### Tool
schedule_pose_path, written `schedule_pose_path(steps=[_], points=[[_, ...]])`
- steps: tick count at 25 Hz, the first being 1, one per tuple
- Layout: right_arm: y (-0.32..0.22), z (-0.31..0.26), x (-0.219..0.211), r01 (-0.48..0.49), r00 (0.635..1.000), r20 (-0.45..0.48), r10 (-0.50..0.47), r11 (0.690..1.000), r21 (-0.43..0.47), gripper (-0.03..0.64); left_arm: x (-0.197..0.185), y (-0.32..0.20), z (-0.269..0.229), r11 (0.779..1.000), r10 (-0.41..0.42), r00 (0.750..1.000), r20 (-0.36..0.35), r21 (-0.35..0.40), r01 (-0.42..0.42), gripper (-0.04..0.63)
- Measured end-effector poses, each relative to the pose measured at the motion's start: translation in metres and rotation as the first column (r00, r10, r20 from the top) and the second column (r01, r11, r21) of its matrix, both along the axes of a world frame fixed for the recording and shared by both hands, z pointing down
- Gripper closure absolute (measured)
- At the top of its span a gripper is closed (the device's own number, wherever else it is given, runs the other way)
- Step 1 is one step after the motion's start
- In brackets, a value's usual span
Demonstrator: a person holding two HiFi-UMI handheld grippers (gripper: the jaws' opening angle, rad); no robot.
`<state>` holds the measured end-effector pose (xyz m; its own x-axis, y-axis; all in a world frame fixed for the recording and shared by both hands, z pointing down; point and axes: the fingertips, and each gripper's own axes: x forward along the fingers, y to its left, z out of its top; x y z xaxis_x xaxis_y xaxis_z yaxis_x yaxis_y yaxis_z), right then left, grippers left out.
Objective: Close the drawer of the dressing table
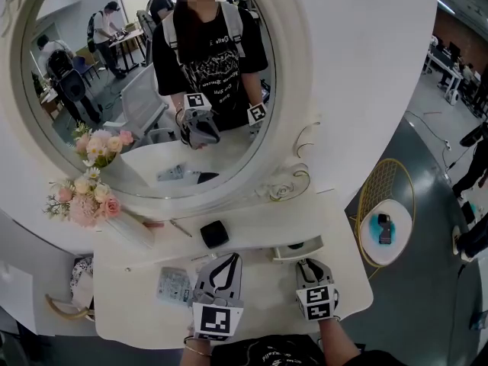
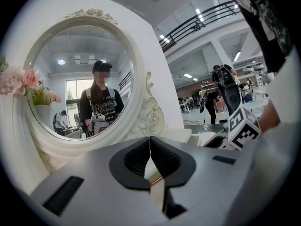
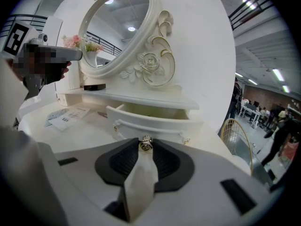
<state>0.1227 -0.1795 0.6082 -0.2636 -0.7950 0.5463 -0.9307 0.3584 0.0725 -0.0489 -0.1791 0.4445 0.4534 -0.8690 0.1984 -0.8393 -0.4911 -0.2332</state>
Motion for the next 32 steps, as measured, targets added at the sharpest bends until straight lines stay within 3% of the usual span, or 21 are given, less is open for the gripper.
schedule_pose_path(steps=[32], points=[[-0.0088, -0.0016, -0.0018, 0.005, 1.0, -0.001, -0.005, 1.0, 0.001, 0.515, -0.0027, -0.0037, 0.0056, 1.0, -0.008, 1.0, 0.006, -0.013, 0.008, 0.578]])
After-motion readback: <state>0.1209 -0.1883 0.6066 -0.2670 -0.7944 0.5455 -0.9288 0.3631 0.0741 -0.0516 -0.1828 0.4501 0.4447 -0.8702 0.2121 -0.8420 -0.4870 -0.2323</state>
